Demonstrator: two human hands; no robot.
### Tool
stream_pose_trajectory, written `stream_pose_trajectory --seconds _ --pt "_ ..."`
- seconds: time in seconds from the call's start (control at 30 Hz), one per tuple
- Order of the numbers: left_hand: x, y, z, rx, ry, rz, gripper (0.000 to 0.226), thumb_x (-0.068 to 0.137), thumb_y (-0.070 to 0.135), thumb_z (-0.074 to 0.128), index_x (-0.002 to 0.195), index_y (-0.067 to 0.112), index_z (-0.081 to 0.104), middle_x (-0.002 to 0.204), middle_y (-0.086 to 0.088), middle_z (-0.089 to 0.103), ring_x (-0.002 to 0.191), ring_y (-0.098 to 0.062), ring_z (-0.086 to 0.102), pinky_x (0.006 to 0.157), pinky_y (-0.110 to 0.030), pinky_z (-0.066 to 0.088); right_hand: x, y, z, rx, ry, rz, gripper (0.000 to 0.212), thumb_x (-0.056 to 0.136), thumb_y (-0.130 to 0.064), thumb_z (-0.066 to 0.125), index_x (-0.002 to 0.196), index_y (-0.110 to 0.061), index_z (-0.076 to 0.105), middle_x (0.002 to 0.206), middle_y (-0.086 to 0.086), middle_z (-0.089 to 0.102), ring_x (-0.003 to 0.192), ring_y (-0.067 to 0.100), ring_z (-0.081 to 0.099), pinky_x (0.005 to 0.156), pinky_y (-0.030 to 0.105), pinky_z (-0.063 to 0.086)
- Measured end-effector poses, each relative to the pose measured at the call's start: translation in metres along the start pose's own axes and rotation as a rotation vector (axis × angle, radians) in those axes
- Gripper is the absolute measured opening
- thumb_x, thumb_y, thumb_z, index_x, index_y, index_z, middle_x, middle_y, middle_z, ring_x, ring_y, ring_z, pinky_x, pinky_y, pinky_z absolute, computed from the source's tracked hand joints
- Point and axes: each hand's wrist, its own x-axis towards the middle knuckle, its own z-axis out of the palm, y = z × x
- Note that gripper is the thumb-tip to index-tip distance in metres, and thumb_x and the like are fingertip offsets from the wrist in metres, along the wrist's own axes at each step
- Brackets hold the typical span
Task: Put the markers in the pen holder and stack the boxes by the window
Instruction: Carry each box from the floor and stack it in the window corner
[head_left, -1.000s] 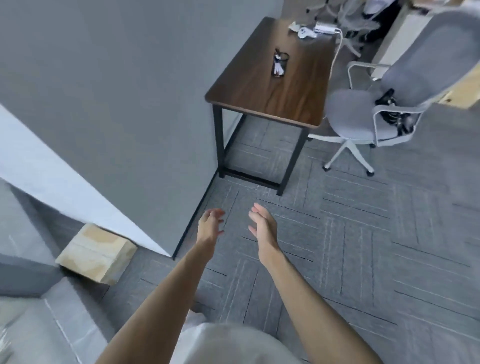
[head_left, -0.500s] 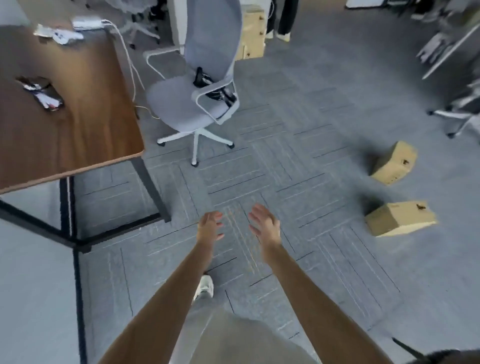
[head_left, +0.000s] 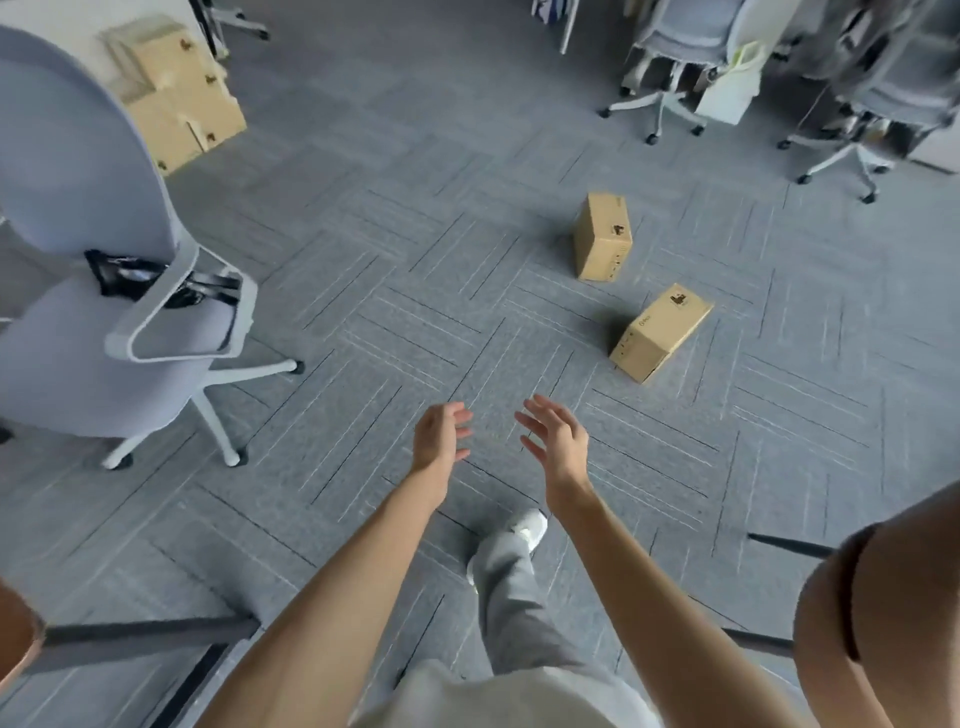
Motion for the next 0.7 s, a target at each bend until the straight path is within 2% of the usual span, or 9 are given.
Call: stream_pose_trajectory --seconds 0.13,0.37,0.5,0.6,0.7 --pt "0.069 0.048 0.045 0.079 -0.015 0.026 0.022 0.098 0.023 0.046 0.111 0.011 0.06 0.099 -0.001 0.068 0.086 -0.016 0.063 0.075 -0.032 0.053 0.085 -0.036 0.0 0.096 0.043 -0.017 0.025 0.099 -0.018 0.055 0.122 -0.012 0.063 0.116 0.002 0.071 0.107 0.016 0.069 0.094 0.035 0.052" --pt "0.177 0.121 0.142 0.206 -0.05 0.0 0.022 0.097 0.023 0.048 0.112 0.01 0.059 0.104 -0.003 0.068 0.085 -0.016 0.062 0.069 -0.031 0.051 0.22 -0.113 -0.02 0.183 0.107 0.011 0.026 0.098 -0.016 0.056 0.122 -0.011 0.063 0.117 0.007 0.07 0.109 0.022 0.067 0.094 0.037 0.051" --pt "0.228 0.142 0.208 0.26 -0.119 -0.066 0.025 0.098 0.021 0.046 0.115 0.01 0.06 0.107 -0.004 0.068 0.086 -0.018 0.062 0.081 -0.037 0.053 0.28 -0.156 -0.04 0.181 0.19 0.019 0.026 0.098 -0.017 0.056 0.123 -0.011 0.062 0.117 0.008 0.07 0.109 0.022 0.067 0.098 0.039 0.05" --pt "0.276 0.151 0.259 0.309 -0.178 -0.106 0.029 0.098 0.021 0.045 0.118 0.009 0.061 0.108 -0.005 0.069 0.085 -0.017 0.062 0.069 -0.031 0.05 0.33 -0.18 -0.057 0.182 0.263 0.027 0.028 0.099 -0.015 0.054 0.125 -0.007 0.061 0.12 0.01 0.068 0.11 0.024 0.065 0.1 0.041 0.048" --pt "0.325 0.162 0.315 0.327 -0.232 -0.103 0.027 0.098 0.02 0.047 0.117 0.009 0.062 0.11 -0.007 0.07 0.087 -0.018 0.062 0.066 -0.029 0.05 0.384 -0.2 -0.075 0.165 0.347 0.03 0.028 0.099 -0.014 0.054 0.125 -0.008 0.062 0.121 0.012 0.068 0.111 0.025 0.065 0.101 0.043 0.049"
